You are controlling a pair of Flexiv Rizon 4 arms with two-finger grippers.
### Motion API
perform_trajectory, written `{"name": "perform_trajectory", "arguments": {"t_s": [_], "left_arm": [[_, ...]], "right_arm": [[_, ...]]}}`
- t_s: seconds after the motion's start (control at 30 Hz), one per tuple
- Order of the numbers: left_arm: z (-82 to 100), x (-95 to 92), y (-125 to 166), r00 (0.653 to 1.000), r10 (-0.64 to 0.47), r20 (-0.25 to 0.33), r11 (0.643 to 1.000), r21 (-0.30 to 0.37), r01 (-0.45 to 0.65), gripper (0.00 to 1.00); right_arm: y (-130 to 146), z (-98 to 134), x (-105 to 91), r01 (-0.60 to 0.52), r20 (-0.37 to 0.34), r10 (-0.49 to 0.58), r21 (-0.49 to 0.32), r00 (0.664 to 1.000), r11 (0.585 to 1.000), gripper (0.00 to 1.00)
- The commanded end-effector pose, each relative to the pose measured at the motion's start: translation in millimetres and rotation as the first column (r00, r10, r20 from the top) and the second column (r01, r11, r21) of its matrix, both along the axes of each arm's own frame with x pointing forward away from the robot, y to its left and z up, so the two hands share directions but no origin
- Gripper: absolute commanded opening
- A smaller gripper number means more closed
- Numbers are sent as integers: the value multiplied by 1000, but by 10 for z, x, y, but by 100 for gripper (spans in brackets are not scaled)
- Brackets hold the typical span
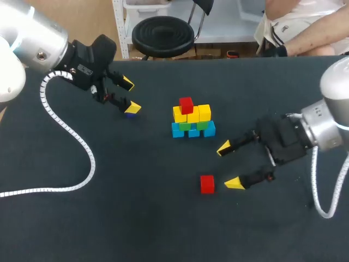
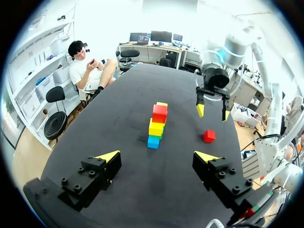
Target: Place the blue cubes, place green cubes on the blue cubes, place the yellow cubes on the green cubes, then place the red cubes on the yellow cubes, and place purple cube on the red cubes.
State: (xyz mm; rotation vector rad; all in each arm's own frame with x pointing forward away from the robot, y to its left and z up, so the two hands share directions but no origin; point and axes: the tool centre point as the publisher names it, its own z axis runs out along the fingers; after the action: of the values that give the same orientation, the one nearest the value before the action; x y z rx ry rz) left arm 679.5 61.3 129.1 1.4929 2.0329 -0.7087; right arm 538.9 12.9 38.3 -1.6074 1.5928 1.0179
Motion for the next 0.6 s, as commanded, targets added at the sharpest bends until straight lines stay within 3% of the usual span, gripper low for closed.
{"name": "perform_trajectory", "arguments": {"t_s": [0.03, 0.13, 0.33, 0.6], "left_arm": [[-3, -1, 10, 1000, -2, 2, 1000, -3, 2, 100], [-3, -1, 10, 1000, -2, 2, 1000, -3, 2, 100], [-3, -1, 10, 1000, -2, 2, 1000, -3, 2, 100], [-3, -1, 10, 1000, -2, 2, 1000, -3, 2, 100]], "right_arm": [[128, -152, -51, 28, -23, -27, 40, 999, 999, 100], [174, -197, -143, 48, -59, -47, 32, 997, 998, 100], [197, -266, -304, 46, -57, -45, 15, 997, 999, 100], [134, -332, -91, 32, -5, -32, 2, 999, 999, 100]]}}
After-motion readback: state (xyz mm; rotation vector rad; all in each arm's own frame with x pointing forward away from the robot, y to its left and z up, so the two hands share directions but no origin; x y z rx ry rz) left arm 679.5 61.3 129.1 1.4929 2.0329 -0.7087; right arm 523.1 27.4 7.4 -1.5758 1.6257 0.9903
